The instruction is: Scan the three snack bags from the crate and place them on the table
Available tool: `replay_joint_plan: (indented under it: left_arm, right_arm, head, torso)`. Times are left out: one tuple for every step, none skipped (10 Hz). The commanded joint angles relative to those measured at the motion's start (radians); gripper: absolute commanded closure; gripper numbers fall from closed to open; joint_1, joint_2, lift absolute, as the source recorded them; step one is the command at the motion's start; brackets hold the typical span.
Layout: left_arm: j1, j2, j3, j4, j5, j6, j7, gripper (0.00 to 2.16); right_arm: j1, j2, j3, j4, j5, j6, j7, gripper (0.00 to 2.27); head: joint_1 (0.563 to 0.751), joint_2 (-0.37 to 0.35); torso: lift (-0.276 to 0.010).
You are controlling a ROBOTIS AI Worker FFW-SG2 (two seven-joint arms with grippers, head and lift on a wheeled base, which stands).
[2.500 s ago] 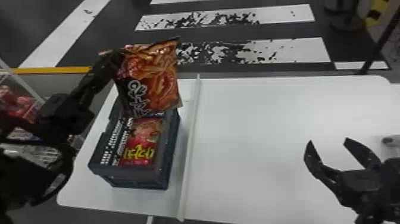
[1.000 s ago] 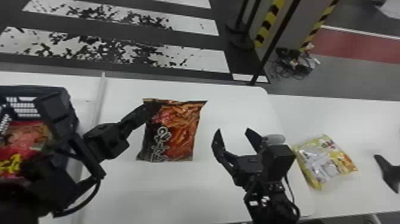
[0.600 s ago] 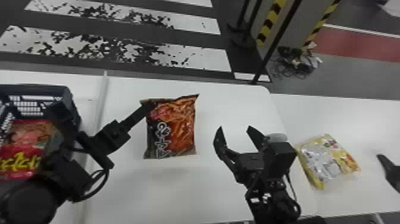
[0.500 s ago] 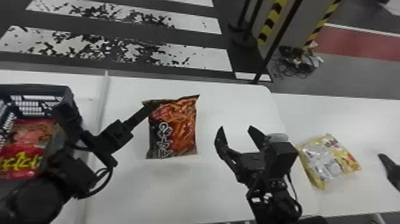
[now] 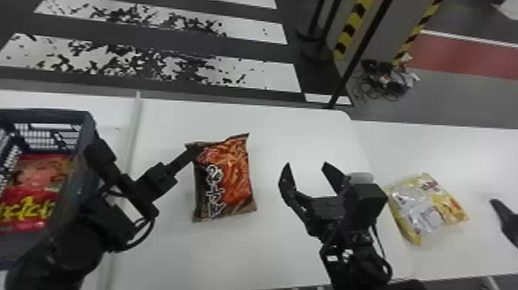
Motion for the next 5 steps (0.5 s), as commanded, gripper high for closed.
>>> replay_joint_plan:
  left_arm:
    - [-0.029,-0.003,-0.036,0.078,-0.051,-0.085,0.003,2.14]
    - [-0.048,-0.003,-0.062,0.123,-0.06,-0.128,0.003,2.14]
    - [-0.062,-0.003,-0.09,0.158,-0.083,-0.17,0.008,2.14]
    - [-0.077,-0.003,-0.114,0.195,-0.106,-0.195,0.016,2.14]
    - [-0.091,-0.003,-0.163,0.227,-0.118,-0.226,0.026,2.14]
  right_arm:
    - [0.002,0.0,0.003,-0.002,-0.002,0.0,0.0,0.15]
    - [0.002,-0.002,0.005,-0.002,-0.002,0.0,0.0,0.15]
    - [0.002,-0.005,0.005,-0.002,-0.005,0.0,0.0,0.15]
    - [-0.001,-0.006,0.006,-0.002,-0.007,0.0,0.0,0.15]
    - [-0.002,-0.008,0.008,0.0,-0.008,0.0,0.0,0.15]
  head:
    - [0.695,-0.211]
    - [0.695,-0.208]
    - [0.695,-0.206]
    - [0.695,-0.21]
    - [0.695,-0.215]
  torso:
    - [-0.062]
    - [-0.062]
    - [-0.062]
    - [-0.062]
    - [-0.062]
